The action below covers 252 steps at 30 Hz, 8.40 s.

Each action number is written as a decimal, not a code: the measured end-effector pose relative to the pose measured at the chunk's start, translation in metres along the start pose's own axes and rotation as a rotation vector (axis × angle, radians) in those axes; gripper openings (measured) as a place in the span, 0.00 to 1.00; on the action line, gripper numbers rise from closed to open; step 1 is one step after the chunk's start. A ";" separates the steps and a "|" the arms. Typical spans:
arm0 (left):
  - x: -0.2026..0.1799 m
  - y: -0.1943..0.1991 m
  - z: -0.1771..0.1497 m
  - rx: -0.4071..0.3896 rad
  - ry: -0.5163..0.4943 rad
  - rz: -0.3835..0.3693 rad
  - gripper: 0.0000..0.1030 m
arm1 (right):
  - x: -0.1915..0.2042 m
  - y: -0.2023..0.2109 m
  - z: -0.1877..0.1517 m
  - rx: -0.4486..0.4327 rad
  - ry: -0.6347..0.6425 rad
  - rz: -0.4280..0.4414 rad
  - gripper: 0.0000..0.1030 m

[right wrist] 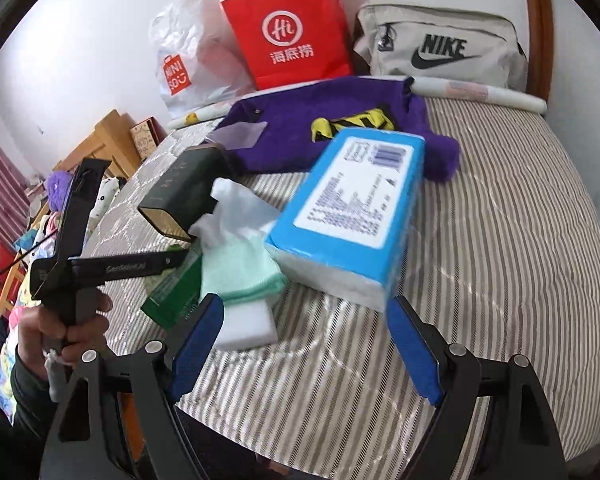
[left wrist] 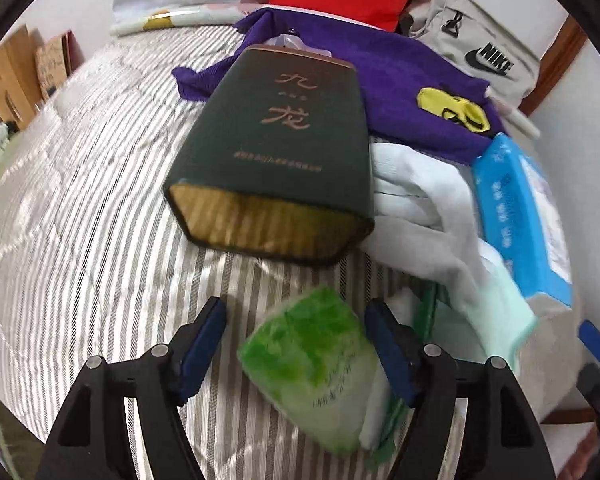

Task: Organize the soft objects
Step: 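Move both tools back toward the items beside the tissue box, then close the left tool on the white cloth and lift it, then grasp the white glove with green cuff with the right tool while the left tool holds the white cloth, then carry the glove with the right tool while the left tool carries the white cloth toward the purple towel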

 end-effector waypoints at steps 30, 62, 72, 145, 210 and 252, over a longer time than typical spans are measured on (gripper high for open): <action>0.066 0.034 -0.039 -0.010 0.039 -0.049 0.69 | 0.046 -0.029 -0.021 0.078 0.107 0.034 0.81; 0.004 0.045 -0.035 -0.124 -0.189 -0.198 0.16 | 0.059 -0.067 -0.026 0.089 0.153 0.013 0.81; 0.008 0.045 -0.035 -0.108 -0.124 -0.280 0.16 | 0.085 -0.040 -0.049 0.139 0.181 0.269 0.47; 0.008 0.043 -0.042 -0.093 -0.095 -0.231 0.16 | -0.011 -0.009 -0.040 -0.058 -0.155 0.123 0.07; -0.001 0.048 -0.030 -0.108 -0.106 -0.245 0.16 | -0.031 -0.019 -0.056 -0.046 0.037 -0.114 0.75; -0.007 0.094 0.137 -0.251 -0.108 -0.215 0.16 | 0.005 -0.010 0.176 -0.178 0.186 0.050 0.16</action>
Point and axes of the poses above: each gripper's, at about its wrist camera, not at the fingertips, and y roughly against the way its jaws point, x to its left, z to its top, the point moved 9 cm from there along -y, roughly the way its jaws point, and after that the axes turned 3 degrees about y, right-handed, at the moved point
